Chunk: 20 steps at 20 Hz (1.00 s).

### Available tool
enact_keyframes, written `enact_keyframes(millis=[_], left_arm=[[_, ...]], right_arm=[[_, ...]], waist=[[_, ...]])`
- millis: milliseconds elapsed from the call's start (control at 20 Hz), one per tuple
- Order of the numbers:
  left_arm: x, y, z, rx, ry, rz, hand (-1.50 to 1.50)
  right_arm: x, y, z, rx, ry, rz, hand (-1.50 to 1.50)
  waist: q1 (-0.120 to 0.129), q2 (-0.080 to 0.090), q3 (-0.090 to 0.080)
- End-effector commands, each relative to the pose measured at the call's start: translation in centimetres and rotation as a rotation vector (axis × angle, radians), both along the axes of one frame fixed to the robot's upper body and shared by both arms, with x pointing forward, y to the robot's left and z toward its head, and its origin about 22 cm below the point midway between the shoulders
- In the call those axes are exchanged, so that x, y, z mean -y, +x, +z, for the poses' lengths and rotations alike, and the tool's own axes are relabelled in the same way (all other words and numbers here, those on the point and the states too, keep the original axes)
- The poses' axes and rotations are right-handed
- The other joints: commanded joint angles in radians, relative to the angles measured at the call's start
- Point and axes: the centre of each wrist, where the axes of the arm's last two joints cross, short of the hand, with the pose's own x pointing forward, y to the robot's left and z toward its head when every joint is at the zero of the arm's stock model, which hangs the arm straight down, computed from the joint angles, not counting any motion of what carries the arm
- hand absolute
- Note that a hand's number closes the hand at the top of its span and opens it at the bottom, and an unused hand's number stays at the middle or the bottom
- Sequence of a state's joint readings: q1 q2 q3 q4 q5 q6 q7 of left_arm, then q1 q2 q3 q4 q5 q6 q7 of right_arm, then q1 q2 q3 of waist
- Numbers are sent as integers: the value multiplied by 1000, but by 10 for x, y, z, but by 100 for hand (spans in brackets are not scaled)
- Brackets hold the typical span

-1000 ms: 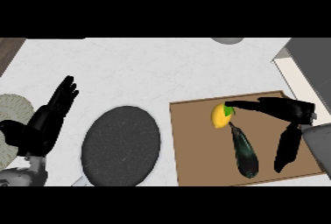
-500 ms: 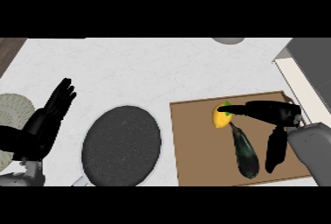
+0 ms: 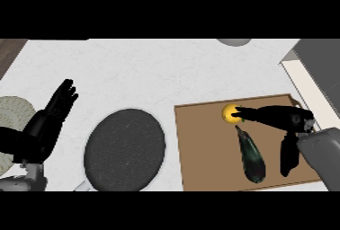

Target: Pick the eggplant from the tray and place it in the tiered shelf

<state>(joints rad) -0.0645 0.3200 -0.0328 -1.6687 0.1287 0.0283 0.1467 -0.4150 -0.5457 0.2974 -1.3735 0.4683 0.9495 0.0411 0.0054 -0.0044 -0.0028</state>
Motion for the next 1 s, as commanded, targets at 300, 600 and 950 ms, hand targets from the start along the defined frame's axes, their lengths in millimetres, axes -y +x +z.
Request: enact_keyframes(millis=[300,600,950], left_arm=[[-12,0,-12,-9,-5,4,0],[1,12,4,-2,6,1,0],[-3,1,-1,-15,-1,-13,0]], right_arm=[[-13,-8,-36,-46,-37,28,-150],[5,-9,-53,-100,-59,33,-150],[14,-24,-72,-156,-53,50,-150]], waist=[[-2,5,3],[-1,7,3],[0,7,3]])
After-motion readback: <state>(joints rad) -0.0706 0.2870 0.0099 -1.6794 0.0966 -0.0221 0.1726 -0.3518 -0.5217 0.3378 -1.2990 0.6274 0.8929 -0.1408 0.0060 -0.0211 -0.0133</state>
